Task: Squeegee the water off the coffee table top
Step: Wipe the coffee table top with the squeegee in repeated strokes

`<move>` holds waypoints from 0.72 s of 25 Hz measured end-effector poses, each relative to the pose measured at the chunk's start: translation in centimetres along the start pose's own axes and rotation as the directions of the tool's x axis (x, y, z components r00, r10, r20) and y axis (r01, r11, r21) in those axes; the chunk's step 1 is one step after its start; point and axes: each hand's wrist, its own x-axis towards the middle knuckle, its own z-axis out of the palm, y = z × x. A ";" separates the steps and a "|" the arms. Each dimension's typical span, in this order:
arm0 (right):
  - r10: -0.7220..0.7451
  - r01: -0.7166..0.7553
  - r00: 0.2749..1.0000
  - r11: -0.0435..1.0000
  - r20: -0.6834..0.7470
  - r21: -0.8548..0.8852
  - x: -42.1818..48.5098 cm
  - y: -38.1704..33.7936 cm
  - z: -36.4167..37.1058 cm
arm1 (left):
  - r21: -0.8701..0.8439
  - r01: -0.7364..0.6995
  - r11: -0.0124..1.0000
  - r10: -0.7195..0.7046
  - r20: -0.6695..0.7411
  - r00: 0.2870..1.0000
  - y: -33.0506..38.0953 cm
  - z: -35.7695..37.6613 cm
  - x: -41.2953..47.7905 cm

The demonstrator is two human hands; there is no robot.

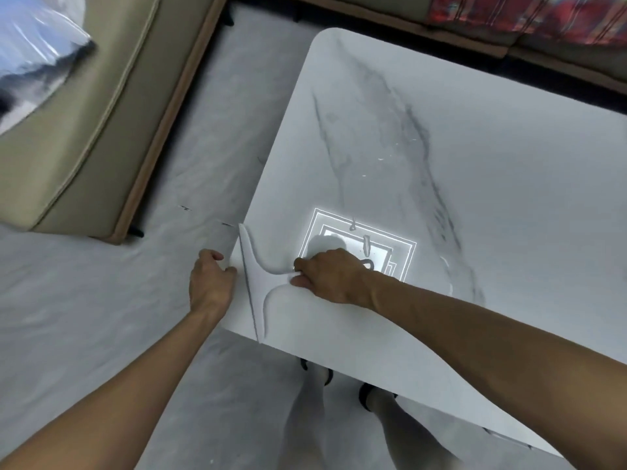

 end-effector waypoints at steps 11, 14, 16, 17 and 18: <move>0.488 -0.487 0.873 0.871 0.005 0.067 -15.6 16.9 -2.9 | 0.306 -0.519 0.798 0.403 0.370 0.837 9.9 9.3 -1.9; 0.628 -0.628 0.778 0.778 -0.010 0.018 -22.2 21.3 -3.3 | 0.290 -0.442 0.849 0.296 0.432 0.852 12.5 11.0 -3.1; 0.674 -0.675 0.738 0.738 -0.033 -0.019 -25.6 23.0 -3.7 | 0.301 -0.383 0.873 0.222 0.453 0.863 13.5 11.3 -3.3; 0.671 -0.673 0.739 0.739 -0.053 -0.033 -26.3 23.3 -4.0 | 0.301 -0.349 0.887 0.185 0.461 0.868 13.9 11.2 -3.3; 0.651 -0.655 0.755 0.755 -0.079 -0.037 -26.4 23.2 -4.3 | 0.292 -0.314 0.903 0.154 0.463 0.873 14.2 11.1 -3.2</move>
